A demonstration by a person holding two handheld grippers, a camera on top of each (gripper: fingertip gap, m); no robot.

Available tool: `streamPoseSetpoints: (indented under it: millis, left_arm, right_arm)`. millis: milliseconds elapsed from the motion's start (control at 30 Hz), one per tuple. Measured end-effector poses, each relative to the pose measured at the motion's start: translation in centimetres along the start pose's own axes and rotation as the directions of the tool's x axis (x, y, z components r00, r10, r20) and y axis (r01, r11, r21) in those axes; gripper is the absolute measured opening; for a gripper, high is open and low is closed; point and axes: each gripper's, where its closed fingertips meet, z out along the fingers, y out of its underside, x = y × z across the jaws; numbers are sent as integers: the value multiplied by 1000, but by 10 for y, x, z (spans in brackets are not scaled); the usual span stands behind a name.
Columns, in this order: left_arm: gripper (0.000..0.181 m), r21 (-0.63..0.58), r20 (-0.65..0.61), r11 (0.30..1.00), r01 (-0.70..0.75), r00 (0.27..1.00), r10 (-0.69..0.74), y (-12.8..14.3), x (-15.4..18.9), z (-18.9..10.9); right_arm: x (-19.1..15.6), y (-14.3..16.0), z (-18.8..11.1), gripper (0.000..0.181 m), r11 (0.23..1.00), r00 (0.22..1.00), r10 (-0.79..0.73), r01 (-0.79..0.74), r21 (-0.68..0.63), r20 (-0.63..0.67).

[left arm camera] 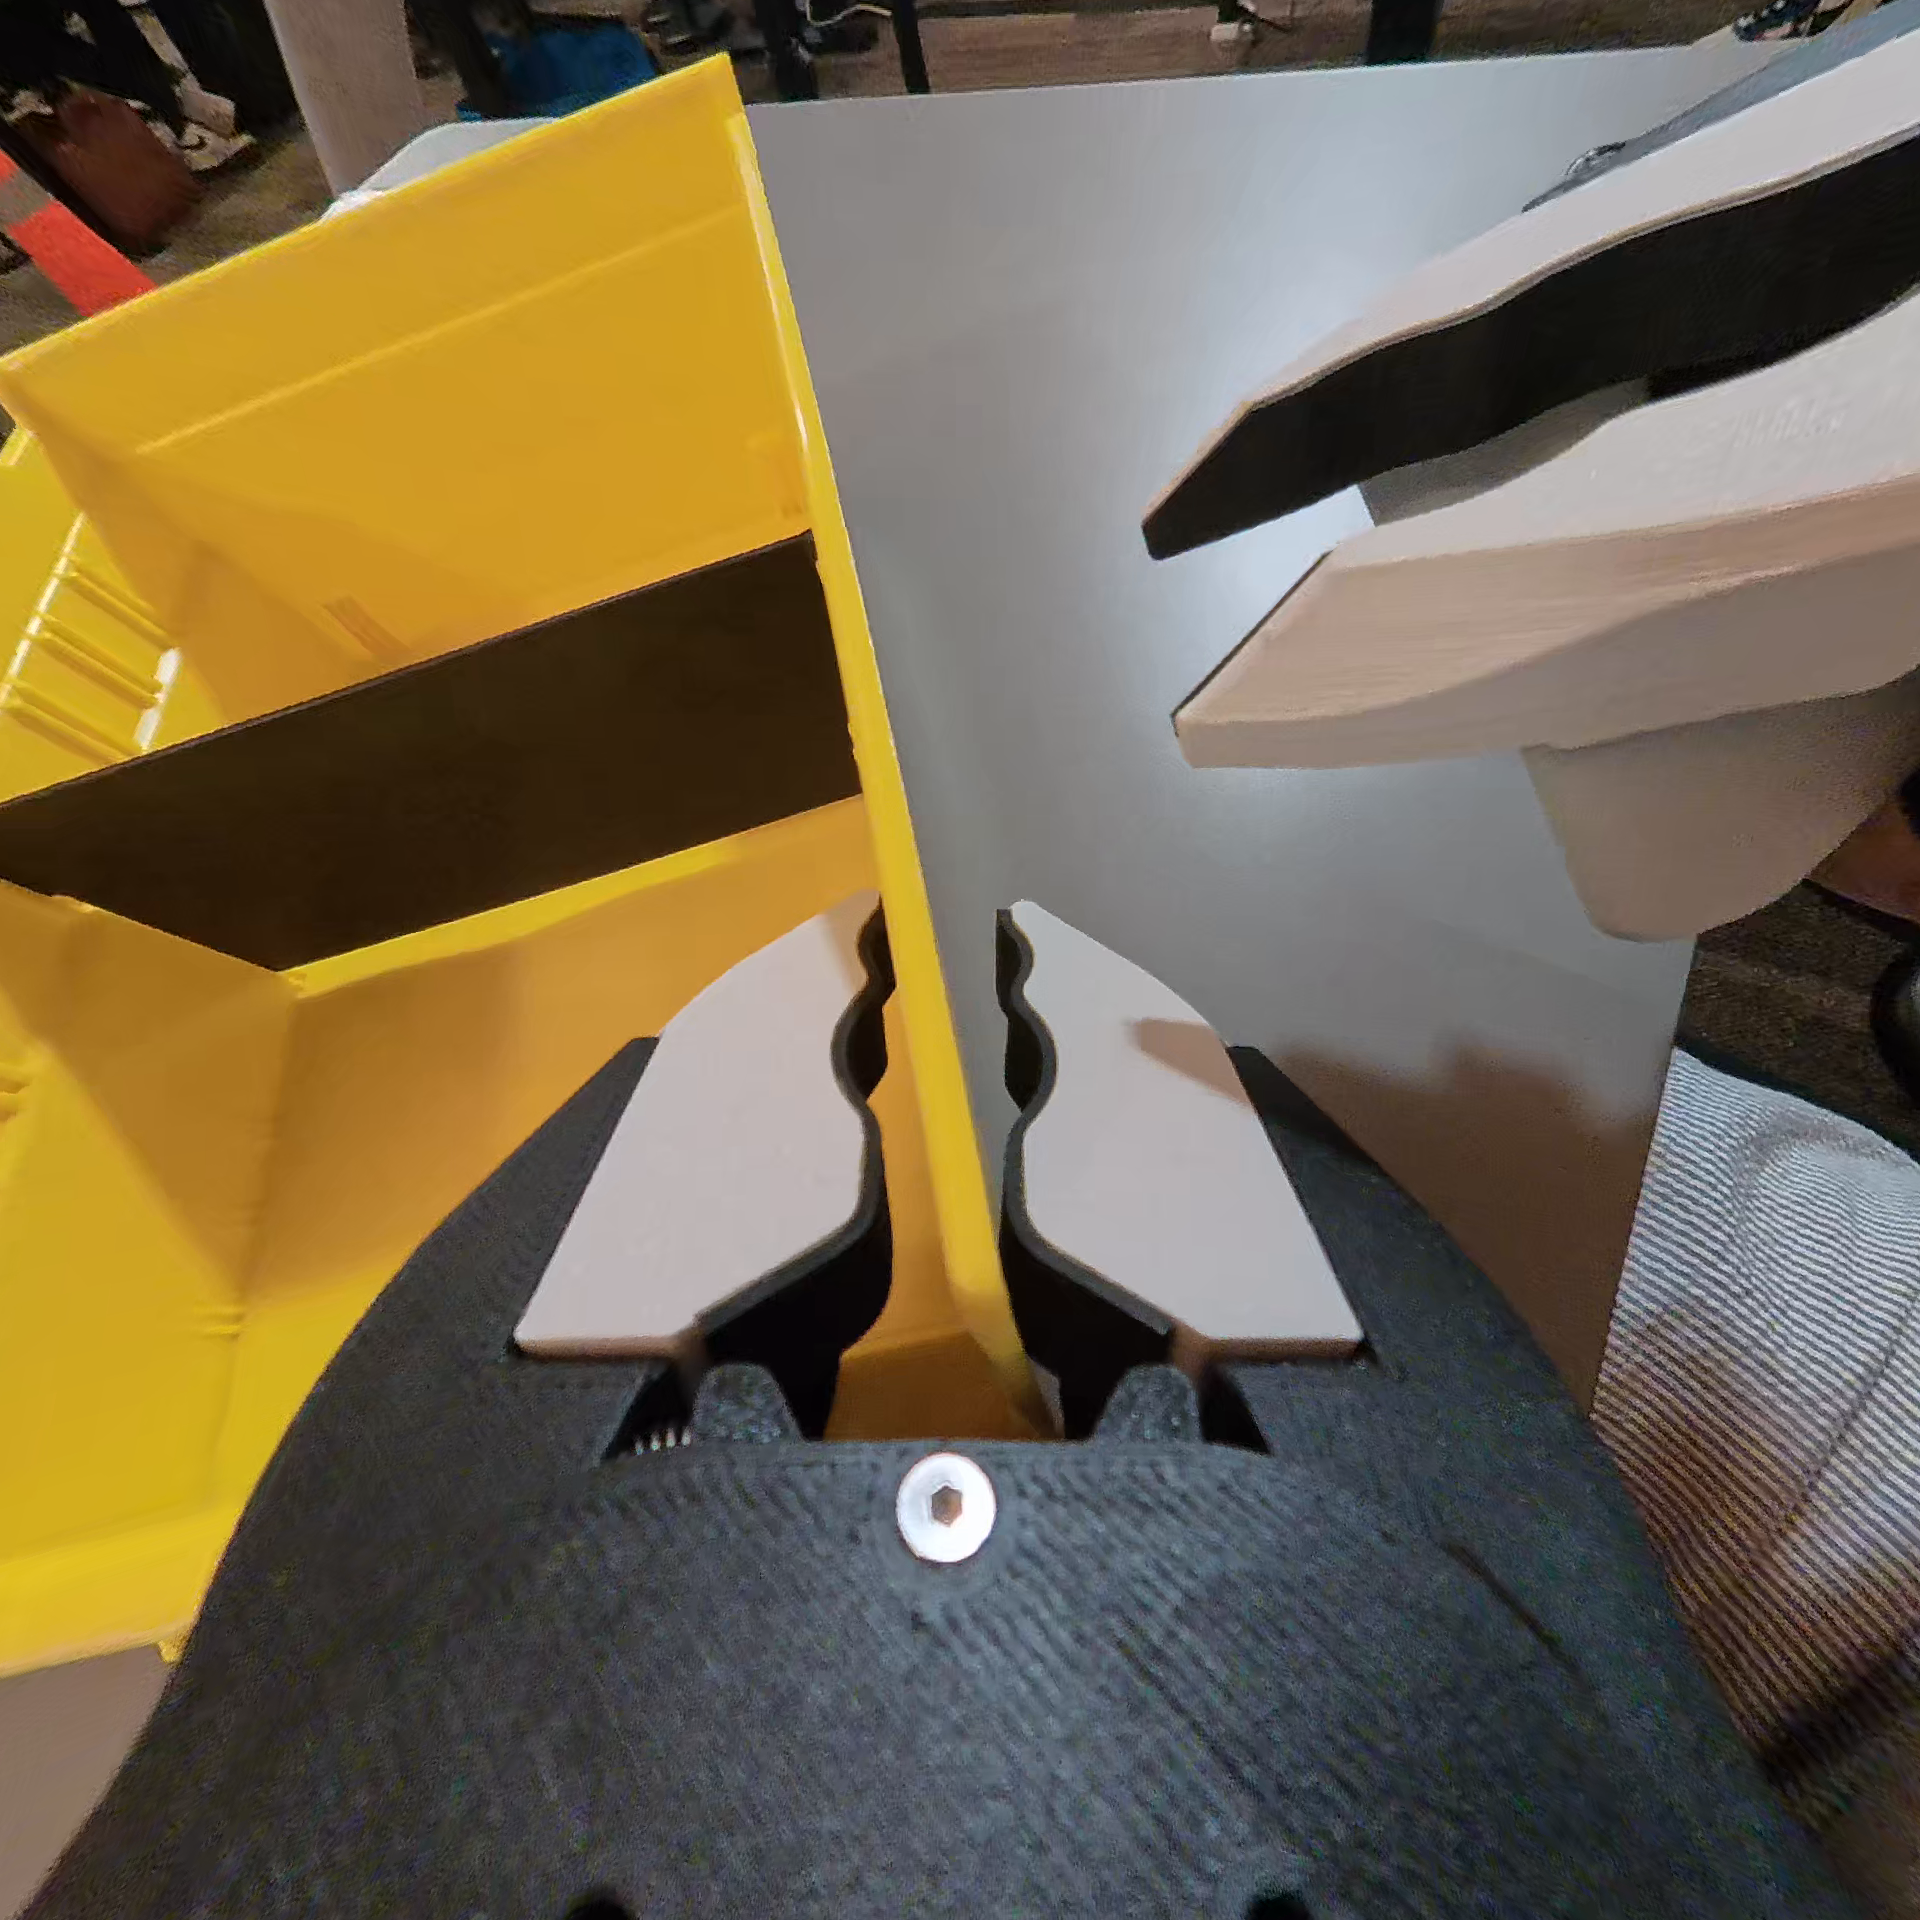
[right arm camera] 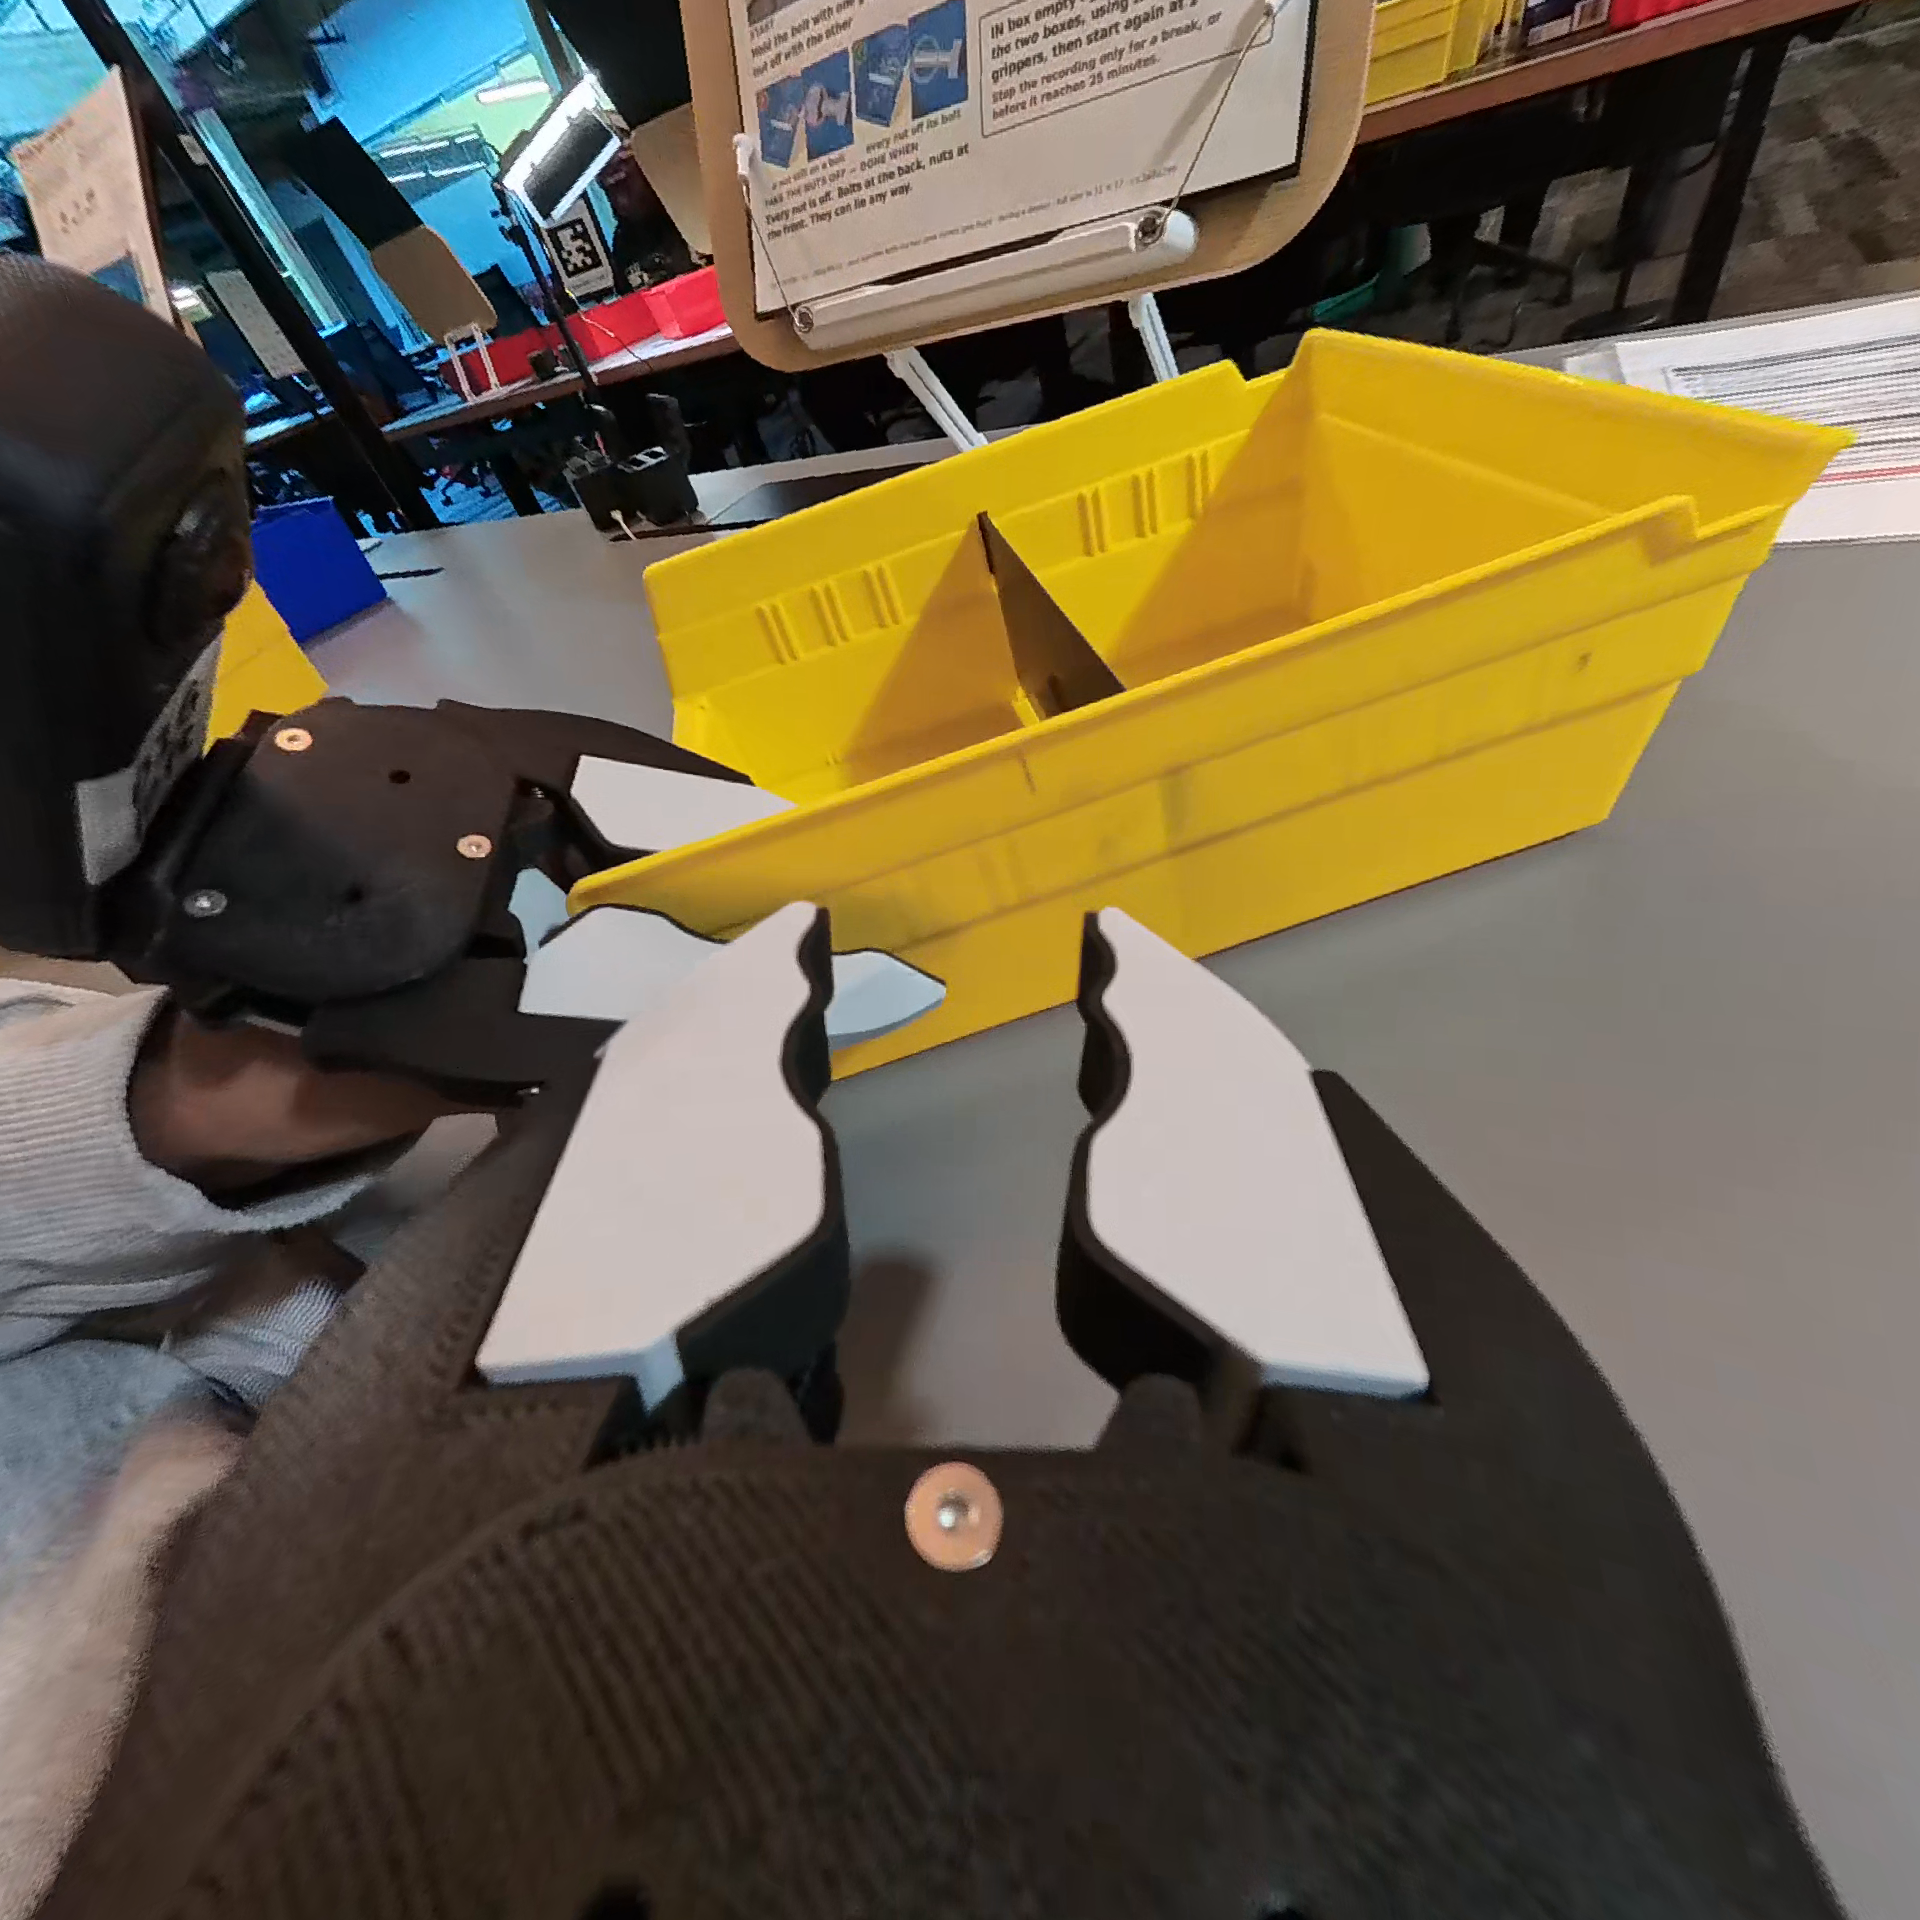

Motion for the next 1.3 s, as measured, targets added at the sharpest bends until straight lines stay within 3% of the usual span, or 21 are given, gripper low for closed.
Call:
streamPoseSetpoints:
  millis: [333, 500, 567, 667, 800, 867, 967, 1033, 1167, 1300]
  left_arm:
    - [27, 31, -29, 999, -7, 1000, 8, -8, 2, -11]
    - [38, 154, -113, 984, 87, 991, -70, -30, -6, -42]
    - [45, 207, -107, 966, 154, 985, -134, -41, -32, -61]
    - [44, 273, -24, 927, 257, 965, -260, -43, -96, -87]
    - [62, 244, 248, 925, 292, 903, -350, 12, -189, -101]
    - [66, 157, 310, 936, 315, 884, -350, 48, -208, -94]
    - [63, 133, 197, 909, 395, 888, -415, 67, -193, -78]
    - [57, 131, 136, 908, 398, 900, -414, 62, -177, -70]
    - [58, 113, 138, 934, 339, 926, -352, 53, -158, -64]
    - [52, 119, -24, 919, 375, 927, -375, 34, -117, -54]
  right_arm:
    - [-3, 1, -1, 50, 999, 999, -38, 38, -8, -9]
    - [0, -8, -1, 55, 999, 999, -36, 36, 34, -17]
    - [-3, -10, 0, 58, 998, 999, -40, 40, 45, -4]
    - [-15, -14, 3, 66, 991, 993, -116, 114, 66, 20]
    - [-35, -16, 10, 79, 975, 977, -211, 208, 81, 33]
    - [-44, -14, 15, 84, 974, 975, -217, 213, 79, 43]
    - [-49, -6, 24, 94, 978, 979, -203, 202, 41, 21]
    - [-46, 1, 30, 100, 981, 981, -196, 196, 3, 0]
    - [-25, 8, 31, 99, 979, 979, -196, 193, -65, -57]
    - [13, 8, 22, 90, 990, 983, -121, 108, -95, -140]
